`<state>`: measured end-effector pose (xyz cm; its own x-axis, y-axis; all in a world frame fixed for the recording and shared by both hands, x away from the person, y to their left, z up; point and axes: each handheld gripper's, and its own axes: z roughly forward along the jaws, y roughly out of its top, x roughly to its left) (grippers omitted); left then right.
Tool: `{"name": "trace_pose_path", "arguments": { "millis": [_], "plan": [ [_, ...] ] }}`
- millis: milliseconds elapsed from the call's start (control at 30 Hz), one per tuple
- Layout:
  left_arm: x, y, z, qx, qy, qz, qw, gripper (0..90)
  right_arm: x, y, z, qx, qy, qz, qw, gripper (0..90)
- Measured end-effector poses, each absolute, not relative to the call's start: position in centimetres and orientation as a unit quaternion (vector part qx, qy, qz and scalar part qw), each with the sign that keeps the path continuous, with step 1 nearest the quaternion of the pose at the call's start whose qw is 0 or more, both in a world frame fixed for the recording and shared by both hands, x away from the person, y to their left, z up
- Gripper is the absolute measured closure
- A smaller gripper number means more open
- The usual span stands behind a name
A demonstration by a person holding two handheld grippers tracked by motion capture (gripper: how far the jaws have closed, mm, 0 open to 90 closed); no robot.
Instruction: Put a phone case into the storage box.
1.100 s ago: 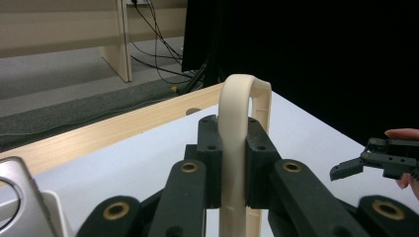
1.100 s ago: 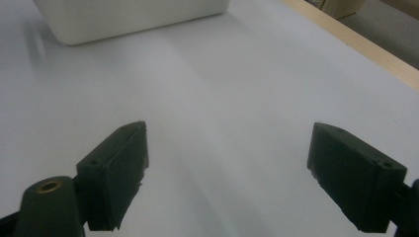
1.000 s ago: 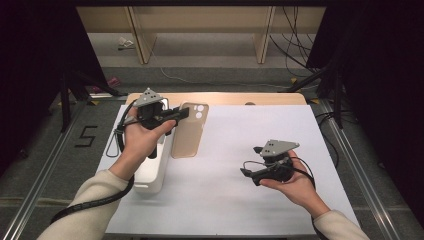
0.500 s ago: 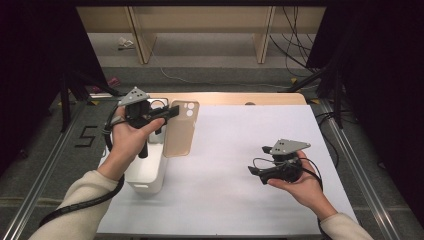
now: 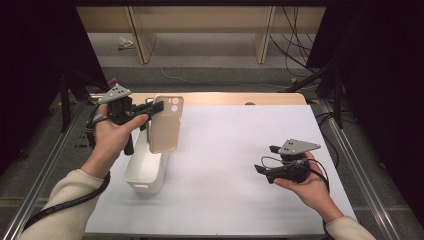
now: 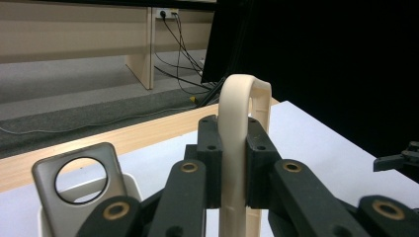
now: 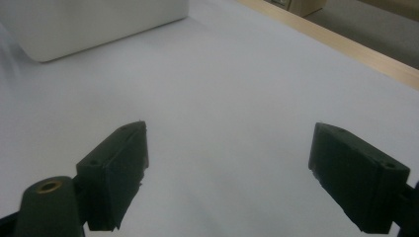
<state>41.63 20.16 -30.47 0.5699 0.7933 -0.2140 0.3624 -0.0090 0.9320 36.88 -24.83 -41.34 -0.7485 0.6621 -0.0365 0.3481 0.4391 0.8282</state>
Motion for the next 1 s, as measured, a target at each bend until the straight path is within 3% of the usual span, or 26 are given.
{"name": "trace_pose_path", "arguments": {
  "millis": [1000],
  "plan": [
    [42.6,23.3,-30.9,0.671,0.434,0.223,0.559,80.6,36.1,-27.2,-41.1,0.336,0.804,0.454,0.184,16.1]
  ]
}}
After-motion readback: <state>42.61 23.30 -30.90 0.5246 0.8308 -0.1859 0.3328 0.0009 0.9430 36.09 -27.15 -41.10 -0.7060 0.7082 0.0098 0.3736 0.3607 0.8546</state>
